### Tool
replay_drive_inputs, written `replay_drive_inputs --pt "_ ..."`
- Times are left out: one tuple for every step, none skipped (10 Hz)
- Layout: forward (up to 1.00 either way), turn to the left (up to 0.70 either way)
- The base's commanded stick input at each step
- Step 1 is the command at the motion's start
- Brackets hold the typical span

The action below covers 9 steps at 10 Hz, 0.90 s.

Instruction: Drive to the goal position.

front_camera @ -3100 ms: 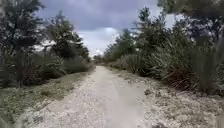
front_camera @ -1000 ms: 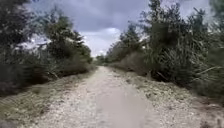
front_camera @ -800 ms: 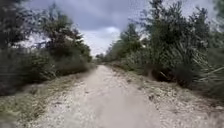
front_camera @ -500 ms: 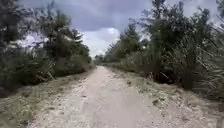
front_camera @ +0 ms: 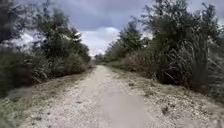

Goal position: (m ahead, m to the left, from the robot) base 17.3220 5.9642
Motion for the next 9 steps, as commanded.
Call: replay_drive_inputs --pt "0.5 0.01" --pt "0.5 0.01" --pt "0.5 0.01" --pt "0.5 0.01" --pt "0.5 0.01" --pt "0.5 0.01" --pt "0.5 0.01" --pt "0.5 0.01" --pt "0.5 0.01"
